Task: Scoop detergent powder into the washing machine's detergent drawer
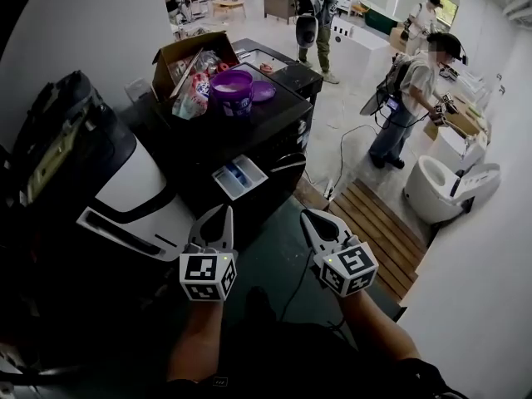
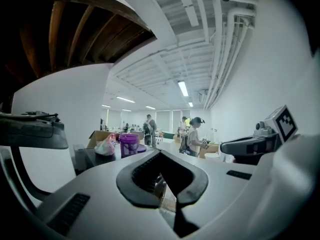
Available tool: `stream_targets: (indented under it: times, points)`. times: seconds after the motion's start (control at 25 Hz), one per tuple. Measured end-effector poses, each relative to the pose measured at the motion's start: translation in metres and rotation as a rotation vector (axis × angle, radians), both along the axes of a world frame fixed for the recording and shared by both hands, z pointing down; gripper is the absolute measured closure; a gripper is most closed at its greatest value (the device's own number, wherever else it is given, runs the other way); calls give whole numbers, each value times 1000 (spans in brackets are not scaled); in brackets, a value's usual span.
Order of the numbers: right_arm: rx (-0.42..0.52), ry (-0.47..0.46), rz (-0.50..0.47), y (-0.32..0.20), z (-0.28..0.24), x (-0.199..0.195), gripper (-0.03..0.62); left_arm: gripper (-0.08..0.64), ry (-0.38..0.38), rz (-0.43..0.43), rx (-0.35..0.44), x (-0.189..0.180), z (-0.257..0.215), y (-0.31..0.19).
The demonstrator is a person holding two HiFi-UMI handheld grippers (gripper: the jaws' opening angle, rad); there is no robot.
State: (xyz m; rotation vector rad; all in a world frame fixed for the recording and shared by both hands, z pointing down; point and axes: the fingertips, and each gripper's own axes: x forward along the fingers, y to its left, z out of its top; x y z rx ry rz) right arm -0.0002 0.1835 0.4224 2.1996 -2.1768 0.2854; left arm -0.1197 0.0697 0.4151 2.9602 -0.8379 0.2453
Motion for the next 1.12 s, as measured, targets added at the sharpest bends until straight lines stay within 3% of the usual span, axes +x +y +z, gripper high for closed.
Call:
stream_targets:
  times: [0.48, 1.12]
  points:
    - [-44, -12, 4, -123, 4, 21, 584, 558, 0, 11, 2, 13, -3, -118]
    - [-50, -27, -51, -194, 7, 29, 584, 558, -7, -31, -37, 9, 1, -181]
